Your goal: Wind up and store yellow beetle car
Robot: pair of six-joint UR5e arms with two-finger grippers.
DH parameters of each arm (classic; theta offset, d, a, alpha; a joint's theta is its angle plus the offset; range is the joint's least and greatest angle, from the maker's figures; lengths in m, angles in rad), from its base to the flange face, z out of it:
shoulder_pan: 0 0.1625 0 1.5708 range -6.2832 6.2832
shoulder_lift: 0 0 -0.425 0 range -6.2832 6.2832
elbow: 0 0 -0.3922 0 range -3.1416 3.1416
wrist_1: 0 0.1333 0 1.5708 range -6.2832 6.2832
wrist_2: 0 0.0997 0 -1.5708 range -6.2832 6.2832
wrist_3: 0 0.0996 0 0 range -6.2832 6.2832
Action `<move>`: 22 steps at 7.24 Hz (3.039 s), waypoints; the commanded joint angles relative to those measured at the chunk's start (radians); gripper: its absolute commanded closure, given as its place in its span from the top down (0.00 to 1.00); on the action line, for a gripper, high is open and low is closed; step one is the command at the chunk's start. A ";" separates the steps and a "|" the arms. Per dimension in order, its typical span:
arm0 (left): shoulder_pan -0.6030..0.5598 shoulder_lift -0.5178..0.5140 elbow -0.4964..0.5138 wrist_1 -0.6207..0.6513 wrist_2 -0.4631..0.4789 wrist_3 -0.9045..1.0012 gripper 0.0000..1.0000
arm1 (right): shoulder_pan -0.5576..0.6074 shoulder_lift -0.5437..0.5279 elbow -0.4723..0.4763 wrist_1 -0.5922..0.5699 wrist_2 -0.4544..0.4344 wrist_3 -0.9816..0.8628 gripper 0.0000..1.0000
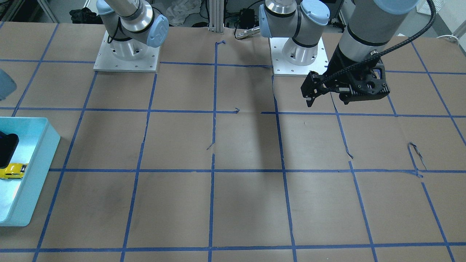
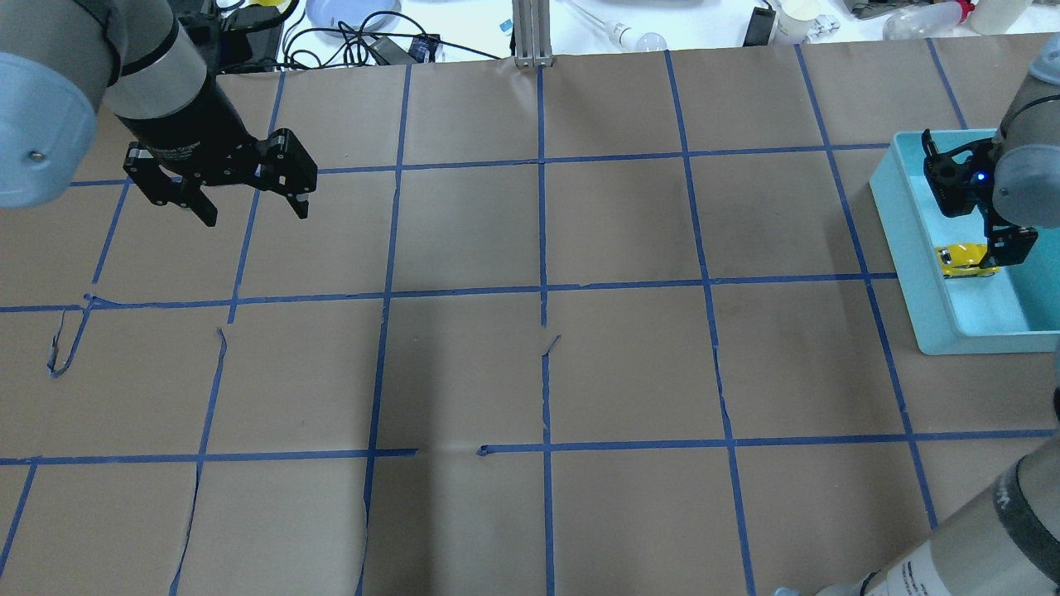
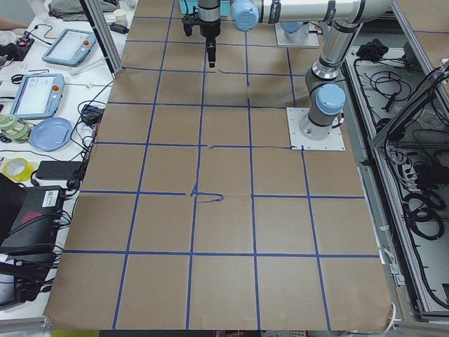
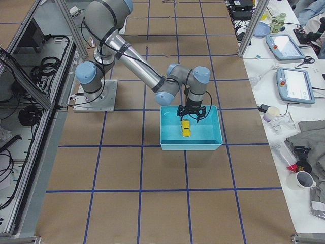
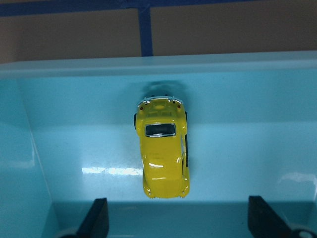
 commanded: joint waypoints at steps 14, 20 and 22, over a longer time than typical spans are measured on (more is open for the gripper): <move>-0.001 0.006 -0.019 0.002 -0.002 0.000 1.00 | 0.566 -0.337 -0.234 0.677 0.219 1.814 1.00; -0.001 0.012 -0.018 0.011 -0.011 0.007 1.00 | 0.529 -0.341 -0.227 0.495 0.221 1.947 1.00; -0.001 0.009 -0.018 0.013 -0.011 0.009 1.00 | 0.530 -0.343 -0.225 0.513 0.211 2.040 1.00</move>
